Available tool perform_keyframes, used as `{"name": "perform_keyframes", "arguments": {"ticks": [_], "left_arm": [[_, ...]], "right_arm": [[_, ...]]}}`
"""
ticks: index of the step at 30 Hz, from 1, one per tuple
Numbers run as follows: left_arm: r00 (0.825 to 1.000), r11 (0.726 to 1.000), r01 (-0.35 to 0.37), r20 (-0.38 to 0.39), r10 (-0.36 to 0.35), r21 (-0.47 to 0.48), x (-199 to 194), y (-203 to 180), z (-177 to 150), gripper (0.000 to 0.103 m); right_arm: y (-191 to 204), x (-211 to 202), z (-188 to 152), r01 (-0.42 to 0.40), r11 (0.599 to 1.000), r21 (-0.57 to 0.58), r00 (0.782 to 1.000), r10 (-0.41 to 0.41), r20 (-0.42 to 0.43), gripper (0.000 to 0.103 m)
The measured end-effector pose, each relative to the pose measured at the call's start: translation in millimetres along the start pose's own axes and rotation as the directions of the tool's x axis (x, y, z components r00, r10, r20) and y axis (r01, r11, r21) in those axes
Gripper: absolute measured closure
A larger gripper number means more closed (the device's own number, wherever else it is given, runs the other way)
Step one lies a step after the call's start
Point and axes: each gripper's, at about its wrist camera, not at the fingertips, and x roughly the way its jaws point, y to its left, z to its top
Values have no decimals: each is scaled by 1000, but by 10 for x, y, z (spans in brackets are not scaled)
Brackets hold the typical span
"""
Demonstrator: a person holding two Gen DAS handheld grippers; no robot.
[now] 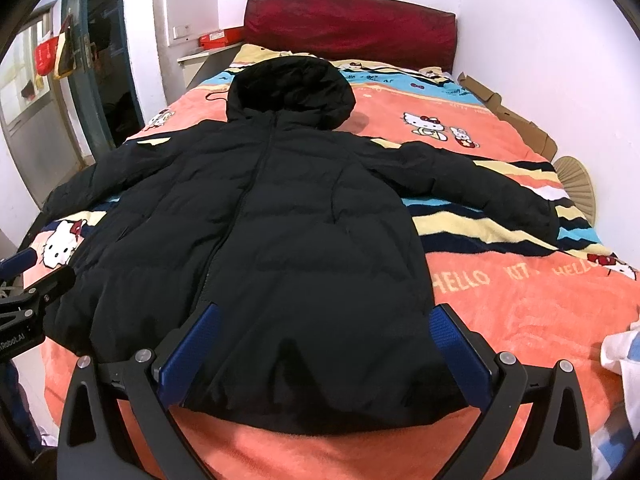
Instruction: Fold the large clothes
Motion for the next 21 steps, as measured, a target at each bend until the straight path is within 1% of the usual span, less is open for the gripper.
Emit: {"name": "perform_keyframes", "arguments": {"ticks": [13,21], "left_arm": [[1000,1000,-14,-6,14,-3,136,34,237,12],[1000,1000,-19,0,19,-2,189,60,497,12]], "right_arm": [[-160,147,299,14,1000,16,1000,-14,-6,1],[-302,276,574,8,999,33,1000,-8,-4,1]]}}
